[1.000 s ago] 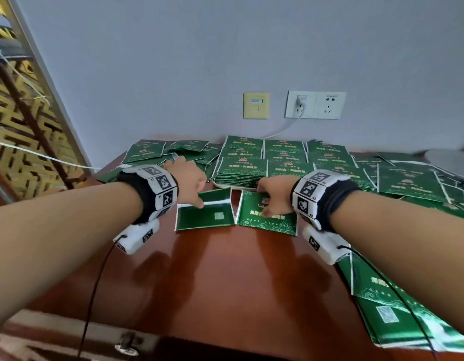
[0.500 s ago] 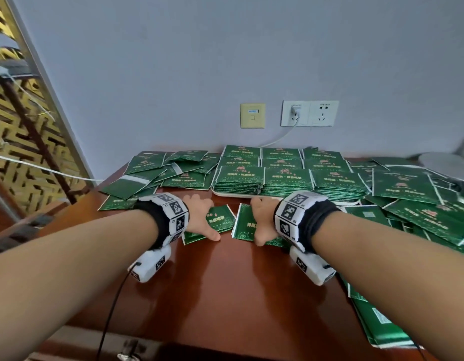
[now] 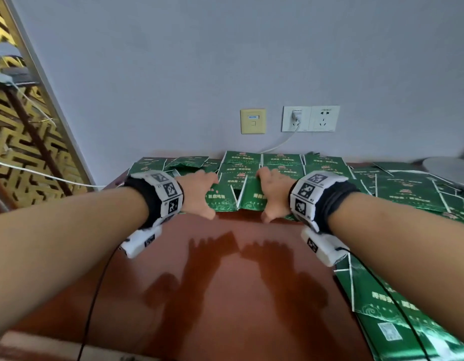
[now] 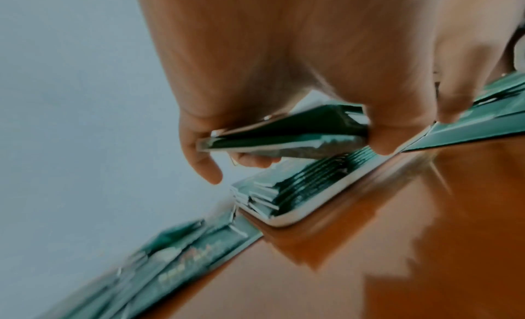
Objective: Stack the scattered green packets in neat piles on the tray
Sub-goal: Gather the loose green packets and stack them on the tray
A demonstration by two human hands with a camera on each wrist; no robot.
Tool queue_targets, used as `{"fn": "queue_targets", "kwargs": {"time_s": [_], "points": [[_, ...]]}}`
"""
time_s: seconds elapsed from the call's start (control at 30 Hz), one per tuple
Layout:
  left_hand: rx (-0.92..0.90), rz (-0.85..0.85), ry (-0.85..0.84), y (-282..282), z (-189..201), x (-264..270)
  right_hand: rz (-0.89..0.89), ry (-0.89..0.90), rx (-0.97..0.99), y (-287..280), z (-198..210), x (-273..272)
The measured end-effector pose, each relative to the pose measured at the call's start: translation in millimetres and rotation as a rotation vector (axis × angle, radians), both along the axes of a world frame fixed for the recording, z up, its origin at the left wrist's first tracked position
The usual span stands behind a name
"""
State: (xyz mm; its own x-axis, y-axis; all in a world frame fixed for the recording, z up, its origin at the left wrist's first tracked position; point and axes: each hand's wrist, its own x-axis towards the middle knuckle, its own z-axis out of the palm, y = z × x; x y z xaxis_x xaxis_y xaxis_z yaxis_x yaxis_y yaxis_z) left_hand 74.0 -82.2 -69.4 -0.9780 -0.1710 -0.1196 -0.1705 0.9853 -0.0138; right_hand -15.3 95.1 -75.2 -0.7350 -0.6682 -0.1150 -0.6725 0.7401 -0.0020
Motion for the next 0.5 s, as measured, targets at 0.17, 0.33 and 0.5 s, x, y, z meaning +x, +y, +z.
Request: {"fn": "queue_targets", "kwargs": {"time_s": [0.17, 0.33, 0.5], "points": [[-0.029, -0.035, 0.062, -8, 24, -47, -0.054, 0.053, 0.015, 10, 20, -43], [-0.007, -0.040, 0.034, -17, 27, -108, -0.124, 0.060, 0.053, 15, 35, -100], [0.038, -0.072, 0.015, -22, 24, -167, -0.151, -0.006, 0.067, 4, 39, -153]]}}
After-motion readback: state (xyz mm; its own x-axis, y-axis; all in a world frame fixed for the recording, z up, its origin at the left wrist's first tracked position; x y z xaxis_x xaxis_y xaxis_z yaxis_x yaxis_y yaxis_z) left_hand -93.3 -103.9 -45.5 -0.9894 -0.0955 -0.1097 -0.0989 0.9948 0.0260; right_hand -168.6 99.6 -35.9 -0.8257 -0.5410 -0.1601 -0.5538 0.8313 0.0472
